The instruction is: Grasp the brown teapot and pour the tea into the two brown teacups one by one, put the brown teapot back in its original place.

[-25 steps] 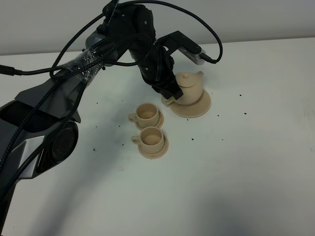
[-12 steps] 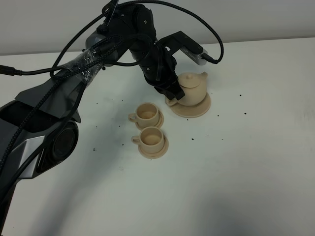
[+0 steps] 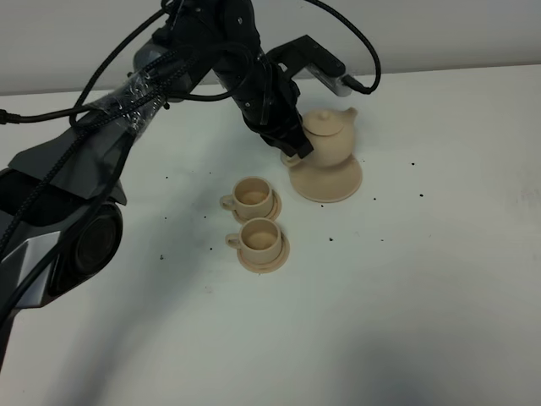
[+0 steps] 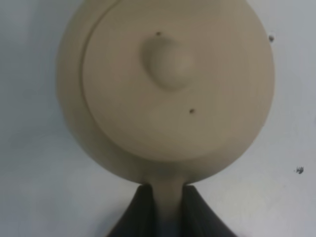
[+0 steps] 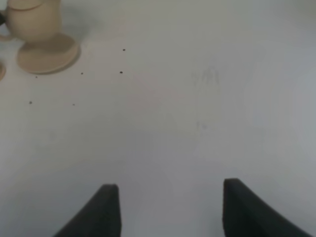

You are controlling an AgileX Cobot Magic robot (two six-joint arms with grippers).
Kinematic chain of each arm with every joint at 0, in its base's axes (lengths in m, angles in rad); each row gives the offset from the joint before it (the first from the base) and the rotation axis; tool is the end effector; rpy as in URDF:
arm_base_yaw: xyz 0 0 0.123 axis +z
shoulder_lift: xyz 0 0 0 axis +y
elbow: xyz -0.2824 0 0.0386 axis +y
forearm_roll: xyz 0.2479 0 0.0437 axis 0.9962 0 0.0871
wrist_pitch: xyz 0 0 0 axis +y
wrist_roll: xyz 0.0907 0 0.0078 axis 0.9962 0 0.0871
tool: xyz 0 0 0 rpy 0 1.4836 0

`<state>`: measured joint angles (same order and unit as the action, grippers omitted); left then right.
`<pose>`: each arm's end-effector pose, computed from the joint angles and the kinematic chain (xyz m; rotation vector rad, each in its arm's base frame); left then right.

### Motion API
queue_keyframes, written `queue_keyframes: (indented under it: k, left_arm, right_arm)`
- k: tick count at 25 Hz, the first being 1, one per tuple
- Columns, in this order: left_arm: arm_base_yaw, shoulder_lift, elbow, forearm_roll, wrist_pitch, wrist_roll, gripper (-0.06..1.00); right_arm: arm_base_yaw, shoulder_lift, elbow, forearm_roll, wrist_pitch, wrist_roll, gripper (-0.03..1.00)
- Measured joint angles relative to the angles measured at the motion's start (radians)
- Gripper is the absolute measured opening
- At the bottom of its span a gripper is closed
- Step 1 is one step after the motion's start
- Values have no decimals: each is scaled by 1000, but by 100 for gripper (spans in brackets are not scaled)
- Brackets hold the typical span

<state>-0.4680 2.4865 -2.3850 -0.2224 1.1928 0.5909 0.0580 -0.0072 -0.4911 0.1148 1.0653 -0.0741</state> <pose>0.4653 -0.2561 0.1998 1.3378 2.4068 -0.2749 -0.0059 0.0088 0.2747 -0.1406 2.0428 0.1275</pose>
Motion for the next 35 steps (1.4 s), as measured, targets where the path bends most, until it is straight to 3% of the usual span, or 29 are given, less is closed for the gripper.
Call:
queue_keyframes:
  k: [14,35]
  left_arm:
    - [26,-68,9,-47,-1,36,15]
    - [127,-375,548,-75,-7,158,15]
  right_arm:
    - [0,0,0,0,0,0,49]
    - [0,0,0,0,0,0,49]
